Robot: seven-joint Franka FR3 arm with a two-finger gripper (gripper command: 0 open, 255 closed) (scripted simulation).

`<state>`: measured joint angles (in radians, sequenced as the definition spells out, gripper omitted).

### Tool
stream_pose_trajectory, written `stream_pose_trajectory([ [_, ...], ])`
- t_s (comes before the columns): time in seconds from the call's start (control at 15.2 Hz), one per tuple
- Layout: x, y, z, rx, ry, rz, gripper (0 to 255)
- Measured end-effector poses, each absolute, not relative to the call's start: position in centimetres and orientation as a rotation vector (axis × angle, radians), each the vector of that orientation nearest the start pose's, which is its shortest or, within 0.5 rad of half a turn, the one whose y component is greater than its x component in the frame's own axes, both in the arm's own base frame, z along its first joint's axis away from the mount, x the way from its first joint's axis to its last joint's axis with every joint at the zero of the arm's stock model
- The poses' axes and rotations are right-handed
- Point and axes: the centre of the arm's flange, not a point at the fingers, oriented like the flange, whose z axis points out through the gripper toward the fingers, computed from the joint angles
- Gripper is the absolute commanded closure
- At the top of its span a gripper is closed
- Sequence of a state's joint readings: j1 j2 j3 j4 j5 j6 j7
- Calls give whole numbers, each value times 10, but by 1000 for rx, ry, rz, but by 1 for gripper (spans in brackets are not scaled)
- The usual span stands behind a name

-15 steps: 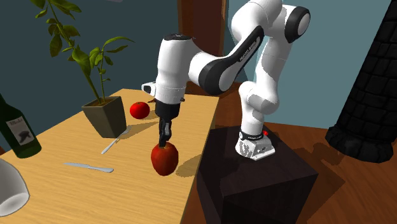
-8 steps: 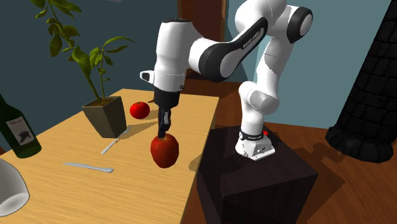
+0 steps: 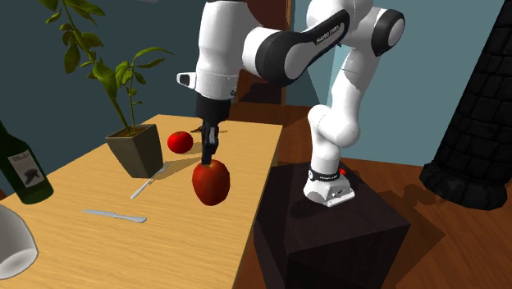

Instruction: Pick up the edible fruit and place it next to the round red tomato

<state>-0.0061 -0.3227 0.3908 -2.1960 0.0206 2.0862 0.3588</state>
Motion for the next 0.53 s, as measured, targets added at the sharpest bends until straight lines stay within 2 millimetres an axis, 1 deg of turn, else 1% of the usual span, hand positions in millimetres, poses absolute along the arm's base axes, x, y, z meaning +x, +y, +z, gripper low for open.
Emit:
stream_pose_trajectory([
  [0.53, 442, 195, 567, -3151, -17, -339, 255],
])
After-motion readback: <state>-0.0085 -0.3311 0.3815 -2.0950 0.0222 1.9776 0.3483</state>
